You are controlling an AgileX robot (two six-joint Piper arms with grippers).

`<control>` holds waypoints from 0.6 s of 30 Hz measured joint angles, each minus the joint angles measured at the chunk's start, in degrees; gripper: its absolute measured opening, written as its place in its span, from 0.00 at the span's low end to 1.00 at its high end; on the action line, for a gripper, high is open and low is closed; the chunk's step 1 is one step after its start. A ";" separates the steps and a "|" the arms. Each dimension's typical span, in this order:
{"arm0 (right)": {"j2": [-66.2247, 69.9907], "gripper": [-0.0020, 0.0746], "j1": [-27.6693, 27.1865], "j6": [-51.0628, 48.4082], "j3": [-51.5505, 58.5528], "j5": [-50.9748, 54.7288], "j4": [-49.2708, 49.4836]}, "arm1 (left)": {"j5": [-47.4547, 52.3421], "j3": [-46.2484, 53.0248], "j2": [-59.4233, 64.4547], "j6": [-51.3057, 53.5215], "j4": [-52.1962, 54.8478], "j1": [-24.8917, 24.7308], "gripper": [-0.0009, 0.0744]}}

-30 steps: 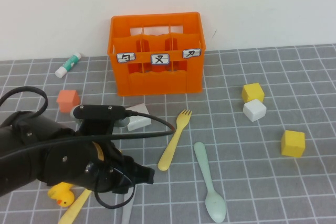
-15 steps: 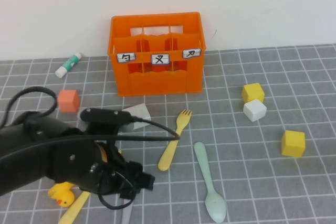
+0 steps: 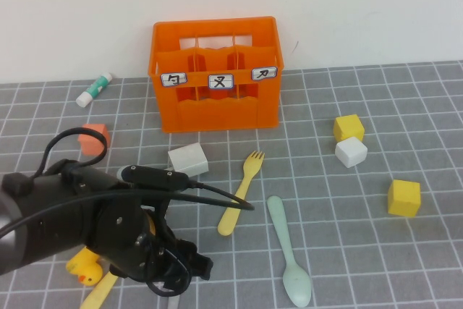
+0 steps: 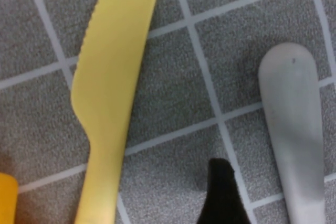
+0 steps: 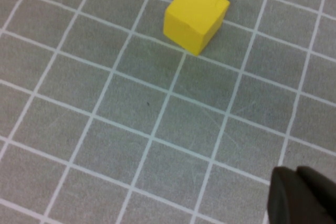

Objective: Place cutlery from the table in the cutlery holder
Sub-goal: Pick up the fork

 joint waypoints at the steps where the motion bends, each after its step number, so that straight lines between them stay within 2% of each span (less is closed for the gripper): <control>1: 0.00 0.02 0.00 0.00 0.00 -0.11 0.00 | 0.00 0.00 0.12 0.00 0.00 0.00 0.56; 8: 0.00 0.02 0.00 -0.13 0.00 -0.79 0.00 | 0.85 -0.83 2.30 0.00 0.90 0.00 0.53; 12: 0.00 0.02 0.00 -0.24 0.00 -0.79 0.14 | 0.97 -0.89 2.79 0.00 2.53 0.00 0.48; 18: 0.00 0.02 0.00 -0.24 0.00 -0.79 0.26 | 2.66 -2.00 3.14 -1.66 5.79 0.00 0.21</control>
